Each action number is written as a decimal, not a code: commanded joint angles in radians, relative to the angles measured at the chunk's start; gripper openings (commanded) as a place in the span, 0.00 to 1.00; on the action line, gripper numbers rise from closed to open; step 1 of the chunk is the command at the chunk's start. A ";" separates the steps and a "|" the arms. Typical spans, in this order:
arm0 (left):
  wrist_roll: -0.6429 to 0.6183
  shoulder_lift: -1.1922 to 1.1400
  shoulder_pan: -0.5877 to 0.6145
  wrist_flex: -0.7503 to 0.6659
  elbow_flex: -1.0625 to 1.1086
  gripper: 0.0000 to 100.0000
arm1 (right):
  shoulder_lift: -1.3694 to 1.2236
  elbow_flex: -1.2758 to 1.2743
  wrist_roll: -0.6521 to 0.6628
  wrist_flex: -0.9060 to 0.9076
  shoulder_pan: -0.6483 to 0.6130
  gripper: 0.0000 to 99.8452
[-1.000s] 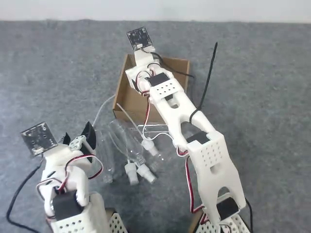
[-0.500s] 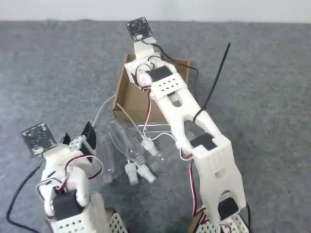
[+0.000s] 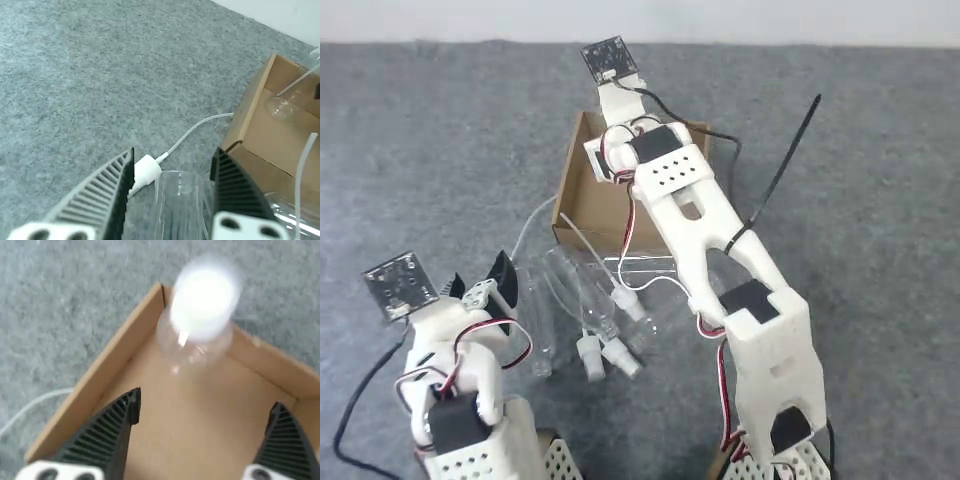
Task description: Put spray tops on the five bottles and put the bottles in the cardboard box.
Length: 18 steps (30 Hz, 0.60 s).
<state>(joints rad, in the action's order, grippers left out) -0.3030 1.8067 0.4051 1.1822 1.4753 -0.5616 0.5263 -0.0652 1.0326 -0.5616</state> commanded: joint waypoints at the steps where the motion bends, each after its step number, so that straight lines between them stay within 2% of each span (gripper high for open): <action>1: -0.006 0.012 0.006 -0.026 -0.007 0.24 | 0.116 0.060 -0.005 0.093 -0.005 0.34; 18: -0.006 0.012 0.006 -0.026 -0.005 0.24 | 0.272 0.060 -0.003 0.449 -0.012 0.34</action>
<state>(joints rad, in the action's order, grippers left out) -0.3030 1.8067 0.4051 1.1822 1.4753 -0.3974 0.5263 -0.0621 1.4300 -0.5616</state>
